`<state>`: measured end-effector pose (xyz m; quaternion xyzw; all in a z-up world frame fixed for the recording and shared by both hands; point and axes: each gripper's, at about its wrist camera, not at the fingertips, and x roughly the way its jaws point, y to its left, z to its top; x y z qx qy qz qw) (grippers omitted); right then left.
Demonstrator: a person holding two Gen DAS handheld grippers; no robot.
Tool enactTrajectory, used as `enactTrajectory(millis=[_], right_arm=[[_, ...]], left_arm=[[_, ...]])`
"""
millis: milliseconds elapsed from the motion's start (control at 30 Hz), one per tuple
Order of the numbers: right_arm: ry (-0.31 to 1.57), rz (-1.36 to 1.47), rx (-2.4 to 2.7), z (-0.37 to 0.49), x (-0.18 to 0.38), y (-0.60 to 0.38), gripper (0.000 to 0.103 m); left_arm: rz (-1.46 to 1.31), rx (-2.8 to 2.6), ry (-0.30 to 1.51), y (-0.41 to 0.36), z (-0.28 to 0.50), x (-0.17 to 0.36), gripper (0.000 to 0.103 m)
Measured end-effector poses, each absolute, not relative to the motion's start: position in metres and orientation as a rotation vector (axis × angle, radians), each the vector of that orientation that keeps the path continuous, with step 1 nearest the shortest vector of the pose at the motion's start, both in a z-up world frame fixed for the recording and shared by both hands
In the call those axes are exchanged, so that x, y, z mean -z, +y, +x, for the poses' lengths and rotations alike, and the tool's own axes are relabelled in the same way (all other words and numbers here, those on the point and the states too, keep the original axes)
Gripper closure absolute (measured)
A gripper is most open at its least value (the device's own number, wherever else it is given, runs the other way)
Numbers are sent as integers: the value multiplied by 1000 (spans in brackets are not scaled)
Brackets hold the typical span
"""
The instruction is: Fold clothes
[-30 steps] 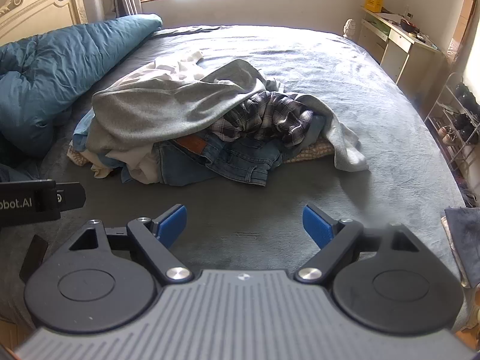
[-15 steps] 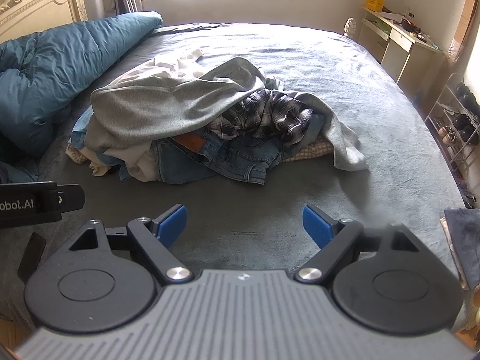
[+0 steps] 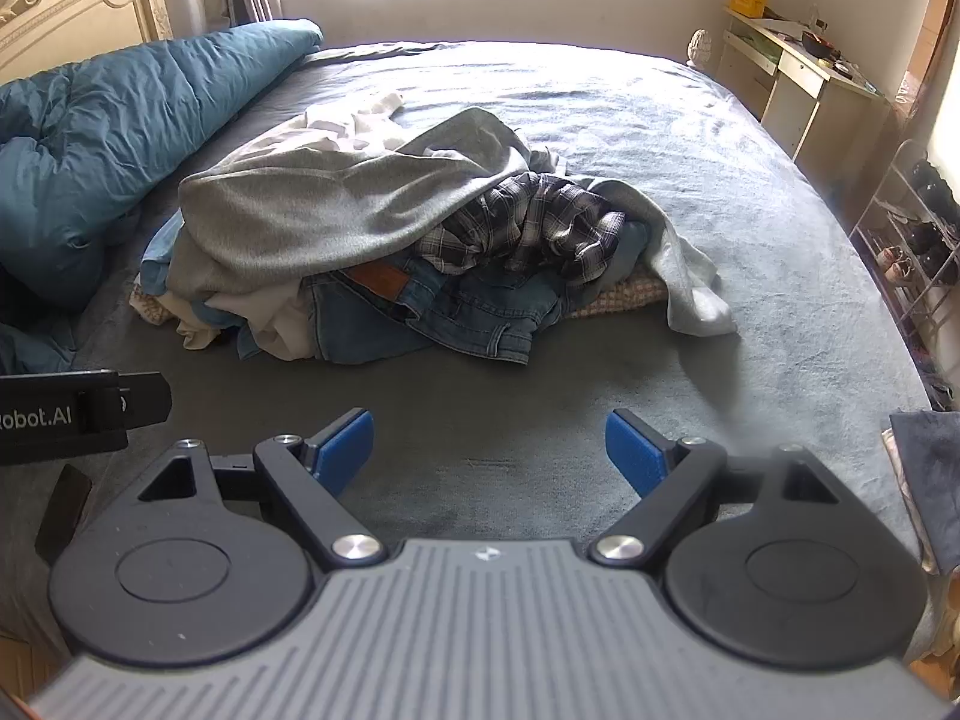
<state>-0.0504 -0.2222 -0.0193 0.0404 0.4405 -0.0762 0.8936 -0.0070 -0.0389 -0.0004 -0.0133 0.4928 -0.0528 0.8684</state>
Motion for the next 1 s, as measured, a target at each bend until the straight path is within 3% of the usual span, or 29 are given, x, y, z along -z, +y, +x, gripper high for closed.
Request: enactTrajectory(millis=[667, 1000], right_arm=[[933, 88, 172, -44, 26, -223, 18], [905, 89, 172, -30, 30, -240, 18]], left_arm=[[-7, 109, 1051, -43, 4, 11, 1], [27, 93, 949, -38, 48, 17, 0]])
